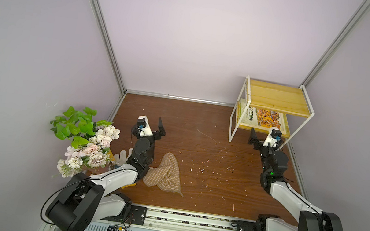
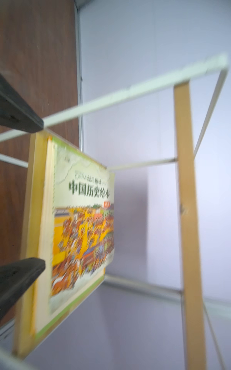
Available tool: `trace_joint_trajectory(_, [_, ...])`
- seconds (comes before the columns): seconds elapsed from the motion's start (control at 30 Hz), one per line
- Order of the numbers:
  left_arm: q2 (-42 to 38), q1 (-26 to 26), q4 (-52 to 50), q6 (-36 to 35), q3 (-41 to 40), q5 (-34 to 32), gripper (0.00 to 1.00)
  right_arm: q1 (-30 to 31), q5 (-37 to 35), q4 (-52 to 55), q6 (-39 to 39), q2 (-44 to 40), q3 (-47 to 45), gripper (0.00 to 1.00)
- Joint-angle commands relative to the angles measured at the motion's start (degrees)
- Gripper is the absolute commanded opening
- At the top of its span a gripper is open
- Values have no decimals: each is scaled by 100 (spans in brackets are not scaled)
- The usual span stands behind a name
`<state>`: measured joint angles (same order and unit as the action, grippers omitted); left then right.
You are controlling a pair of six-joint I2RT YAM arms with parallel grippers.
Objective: Wipe the bookshelf clean with a cloth
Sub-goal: Move the shelf to the center of the board.
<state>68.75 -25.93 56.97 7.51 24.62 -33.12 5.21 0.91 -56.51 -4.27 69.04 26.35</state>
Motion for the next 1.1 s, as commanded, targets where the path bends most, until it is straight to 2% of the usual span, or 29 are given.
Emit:
trace_joint_trajectory(0.0, [421, -487, -1390, 720, 944, 152, 100, 352, 1429, -57, 231, 388, 766, 100])
trace_joint_trajectory(0.1, [933, -750, -2188, 1100, 1764, 79, 100, 658, 1090, 3, 420, 1062, 1484, 100])
trace_joint_trajectory(0.17, [1087, -756, -2327, 1456, 1931, 193, 100, 906, 498, -10, 581, 1506, 1852, 99])
trace_joint_trajectory(0.27, [1242, -760, -2214, 1749, 1915, 758, 100, 1220, -222, -30, 529, 2008, 2315, 96])
trace_joint_trajectory(0.33, [1386, -780, -2270, 1764, 1949, 1239, 100, 1371, -353, 5, 388, 2209, 2530, 89])
trace_joint_trajectory(0.43, [1595, -881, -2581, 1797, 2010, 1241, 100, 1647, -454, -7, 257, 2367, 2735, 73])
trace_joint_trajectory(0.47, [1619, -897, -2666, 1845, 1998, 1240, 100, 1726, -463, 25, 187, 2387, 2793, 66])
trace_joint_trajectory(0.63, [1549, -1098, -2204, 1798, 1606, 1399, 100, 1855, -173, 208, -556, 2356, 2931, 27])
trace_joint_trajectory(0.7, [1572, -1216, -2156, 1769, 1611, 1402, 100, 1882, 86, 204, -715, 2277, 2895, 17])
trace_joint_trajectory(0.9, [1715, -1737, -2036, 1419, 1840, 1536, 100, 2001, 1547, -292, -1476, 1881, 2402, 10])
trace_joint_trajectory(1.0, [1822, -2015, -2018, 1247, 2043, 1684, 100, 2186, 1693, -269, -1509, 1491, 1985, 9])
trace_joint_trajectory(1.07, [1891, -2095, -1836, 1177, 2063, 1902, 100, 2282, 1672, -110, -1432, 1193, 1695, 14])
